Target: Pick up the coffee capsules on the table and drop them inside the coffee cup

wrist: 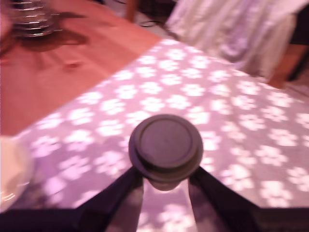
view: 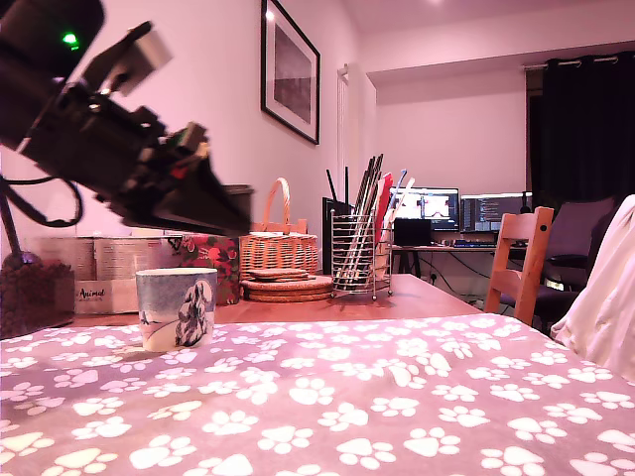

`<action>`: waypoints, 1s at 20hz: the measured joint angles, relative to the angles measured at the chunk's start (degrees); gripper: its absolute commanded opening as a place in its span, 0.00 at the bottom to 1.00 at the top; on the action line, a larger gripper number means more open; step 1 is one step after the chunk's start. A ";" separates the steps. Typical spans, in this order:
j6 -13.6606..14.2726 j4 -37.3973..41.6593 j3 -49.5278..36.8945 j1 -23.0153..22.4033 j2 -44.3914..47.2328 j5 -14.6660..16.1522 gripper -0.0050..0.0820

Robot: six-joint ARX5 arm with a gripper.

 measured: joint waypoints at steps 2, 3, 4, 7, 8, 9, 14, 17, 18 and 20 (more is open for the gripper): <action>0.00 0.02 0.00 1.90 0.00 0.00 0.32; 0.02 0.02 0.00 2.99 0.00 0.00 0.32; 0.00 0.02 0.00 3.98 0.00 0.00 0.32; 0.00 0.02 0.00 7.21 -0.07 0.00 0.32; 0.00 -0.02 0.00 8.41 -0.22 0.00 0.32; 0.00 -0.04 0.00 9.73 -0.48 0.04 0.32; -0.02 0.07 0.00 15.37 -1.16 -0.11 0.32; -0.02 0.24 0.00 15.98 -1.16 -0.13 0.32; -0.02 0.37 0.00 15.93 -1.16 -0.13 0.32; -0.02 0.44 0.00 15.93 -1.16 -0.13 0.32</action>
